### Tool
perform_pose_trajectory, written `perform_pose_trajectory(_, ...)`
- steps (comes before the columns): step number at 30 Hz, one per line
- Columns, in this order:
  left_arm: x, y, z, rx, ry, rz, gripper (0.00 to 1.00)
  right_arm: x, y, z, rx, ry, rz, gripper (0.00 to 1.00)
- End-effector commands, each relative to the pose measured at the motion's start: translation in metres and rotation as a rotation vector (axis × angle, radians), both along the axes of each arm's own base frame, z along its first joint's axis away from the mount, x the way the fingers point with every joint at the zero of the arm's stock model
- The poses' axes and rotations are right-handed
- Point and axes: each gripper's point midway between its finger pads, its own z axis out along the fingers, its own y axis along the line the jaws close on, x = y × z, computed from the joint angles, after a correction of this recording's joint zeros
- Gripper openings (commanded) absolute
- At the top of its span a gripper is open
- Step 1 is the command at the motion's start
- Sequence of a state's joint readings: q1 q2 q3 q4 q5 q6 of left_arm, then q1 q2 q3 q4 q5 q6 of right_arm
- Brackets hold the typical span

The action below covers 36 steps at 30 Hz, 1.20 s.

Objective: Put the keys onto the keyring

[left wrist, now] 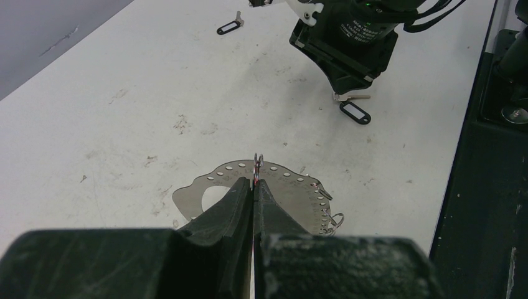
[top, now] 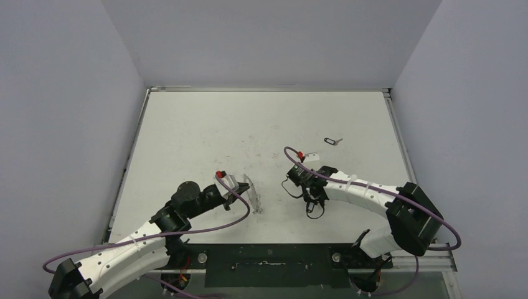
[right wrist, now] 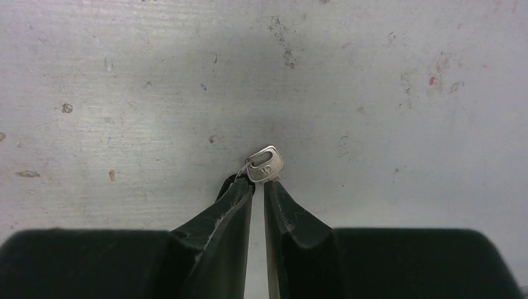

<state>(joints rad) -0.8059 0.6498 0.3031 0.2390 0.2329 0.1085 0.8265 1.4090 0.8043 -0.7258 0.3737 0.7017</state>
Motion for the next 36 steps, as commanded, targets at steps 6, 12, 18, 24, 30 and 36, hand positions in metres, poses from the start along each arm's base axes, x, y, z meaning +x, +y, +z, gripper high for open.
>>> perform_pose_trajectory(6, -0.002, 0.001, 0.004, -0.016, -0.004, 0.001, 0.0, 0.016, 0.024, 0.002, 0.052, -0.023, -0.003, 0.25)
perform_pose_trajectory(12, -0.002, 0.001, 0.003, -0.014, -0.003, 0.002, 0.0, 0.015, 0.024, -0.004, 0.046, -0.009, -0.002, 0.26)
perform_pose_trajectory(18, -0.002, 0.001, 0.003, -0.014, -0.005, 0.001, 0.0, 0.012, 0.02, -0.011, 0.028, 0.005, -0.009, 0.21)
perform_pose_trajectory(24, -0.002, 0.001, 0.004, -0.015, -0.006, 0.0, 0.0, 0.009, 0.016, -0.012, 0.017, 0.01, -0.019, 0.18)
perform_pose_trajectory(30, -0.002, 0.001, 0.004, -0.014, -0.007, -0.002, 0.0, 0.006, 0.012, -0.014, 0.001, 0.02, -0.024, 0.2)
perform_pose_trajectory(36, -0.002, 0.001, 0.005, -0.013, -0.01, -0.001, 0.0, 0.003, 0.007, -0.017, -0.017, 0.03, -0.027, 0.24)
